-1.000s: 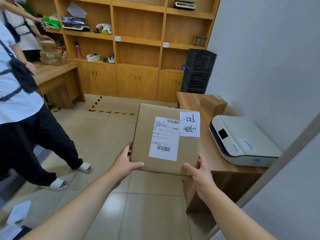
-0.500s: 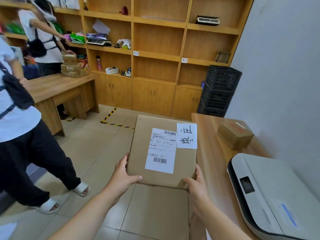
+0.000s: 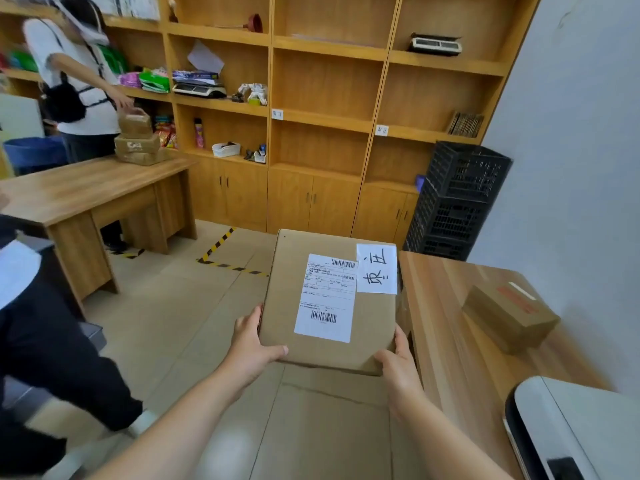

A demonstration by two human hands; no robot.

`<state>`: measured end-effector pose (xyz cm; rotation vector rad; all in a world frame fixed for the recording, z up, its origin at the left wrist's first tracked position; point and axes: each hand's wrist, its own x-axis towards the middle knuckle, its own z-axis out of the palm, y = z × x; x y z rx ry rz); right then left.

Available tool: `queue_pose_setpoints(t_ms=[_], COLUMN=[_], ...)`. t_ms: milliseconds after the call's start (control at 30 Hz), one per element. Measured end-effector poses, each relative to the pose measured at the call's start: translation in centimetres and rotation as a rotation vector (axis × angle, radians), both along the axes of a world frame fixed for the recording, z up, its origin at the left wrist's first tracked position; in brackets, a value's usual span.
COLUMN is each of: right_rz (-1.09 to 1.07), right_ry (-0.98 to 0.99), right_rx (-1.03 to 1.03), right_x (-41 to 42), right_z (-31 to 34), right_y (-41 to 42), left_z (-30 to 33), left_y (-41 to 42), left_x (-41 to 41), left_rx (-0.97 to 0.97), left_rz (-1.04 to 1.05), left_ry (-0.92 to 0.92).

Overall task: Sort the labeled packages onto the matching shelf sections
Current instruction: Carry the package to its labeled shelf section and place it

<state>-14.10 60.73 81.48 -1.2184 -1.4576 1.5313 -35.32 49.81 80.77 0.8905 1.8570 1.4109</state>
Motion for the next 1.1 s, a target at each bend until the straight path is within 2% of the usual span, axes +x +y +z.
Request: queue_pose_setpoints(t_ms=[300, 633, 933, 1100], right_rz=[-0.007, -0.021, 0.052, 0.095], right_ry=[-0.081, -0.133, -0.063, -0.088], right_rx=[0.029, 0.073, 0.104, 0.133], right_x=[-12.7, -22.6, -32.4, -38.2], right_z=[1.1, 0.8, 2.2, 3.0], right_y=[11.8, 24.2, 40.7, 49.3], left_z=[1.0, -0.3, 1.9, 3.9], left_y=[13.0, 25.6, 41.7, 49.2], left_x=[-13.8, -23.9, -33.0, -38.1], left_rx=[0.031, -0.002, -0.004, 0.033], left_rz=[-0.074, -0.129, -0.093, -0.064], left_ry=[0.067, 0.077, 0.109, 0.146])
